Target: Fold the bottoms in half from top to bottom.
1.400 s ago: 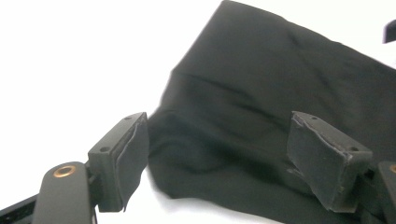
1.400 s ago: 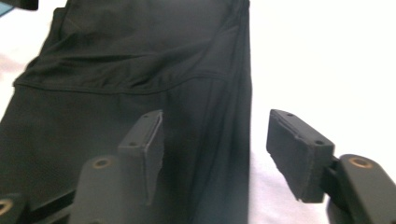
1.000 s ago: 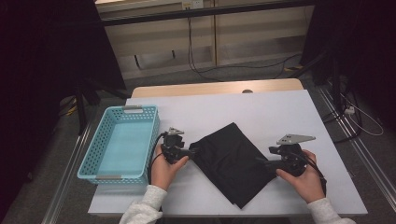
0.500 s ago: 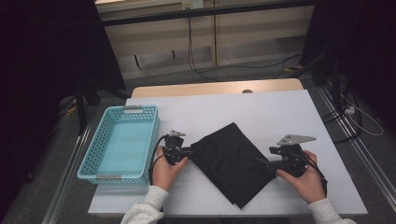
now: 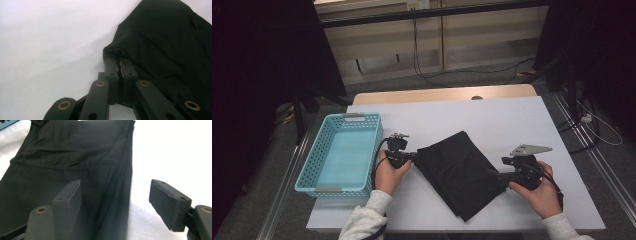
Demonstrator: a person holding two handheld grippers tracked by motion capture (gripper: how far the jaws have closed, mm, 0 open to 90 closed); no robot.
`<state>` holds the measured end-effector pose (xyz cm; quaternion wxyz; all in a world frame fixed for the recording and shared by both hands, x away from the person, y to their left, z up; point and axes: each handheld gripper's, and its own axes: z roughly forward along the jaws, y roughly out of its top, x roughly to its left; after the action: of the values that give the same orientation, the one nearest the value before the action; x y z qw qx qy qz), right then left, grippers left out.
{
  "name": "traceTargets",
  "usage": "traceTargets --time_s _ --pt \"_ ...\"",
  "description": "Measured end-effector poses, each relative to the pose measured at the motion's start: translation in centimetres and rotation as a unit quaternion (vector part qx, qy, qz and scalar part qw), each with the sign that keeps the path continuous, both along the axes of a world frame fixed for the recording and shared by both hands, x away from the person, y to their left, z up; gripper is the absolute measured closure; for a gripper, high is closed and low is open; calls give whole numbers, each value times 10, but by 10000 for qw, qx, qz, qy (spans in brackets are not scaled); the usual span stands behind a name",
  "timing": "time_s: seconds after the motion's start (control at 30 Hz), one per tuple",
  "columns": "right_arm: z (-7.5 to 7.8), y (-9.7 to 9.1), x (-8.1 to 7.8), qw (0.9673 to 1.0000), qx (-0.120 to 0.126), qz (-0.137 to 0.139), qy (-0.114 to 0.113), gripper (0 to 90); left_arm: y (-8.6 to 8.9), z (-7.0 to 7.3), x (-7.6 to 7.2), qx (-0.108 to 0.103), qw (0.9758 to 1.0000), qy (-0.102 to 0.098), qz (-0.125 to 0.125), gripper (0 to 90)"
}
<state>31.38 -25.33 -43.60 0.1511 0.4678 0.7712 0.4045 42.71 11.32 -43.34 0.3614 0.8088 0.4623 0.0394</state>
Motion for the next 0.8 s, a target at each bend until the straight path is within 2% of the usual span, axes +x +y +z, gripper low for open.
traceTargets --time_s 0.2,0.27,0.4,0.67,0.8 --pt "0 1 -2 9999 -8 -125 -30 230 -2 6 15 29 9999 26 116 862" --pt "-1 2 -3 9998 49 -201 -41 228 -3 7 18 68 9999 40 92 863" --pt "-4 9 -4 9998 68 -171 3 226 -5 11 25 133 9999 65 71 862" --pt "-11 26 -4 9999 -60 -103 102 221 -5 11 28 74 9999 93 88 863" --pt "-14 30 -2 9996 -83 -161 193 242 -5 11 27 85 9999 67 89 863"
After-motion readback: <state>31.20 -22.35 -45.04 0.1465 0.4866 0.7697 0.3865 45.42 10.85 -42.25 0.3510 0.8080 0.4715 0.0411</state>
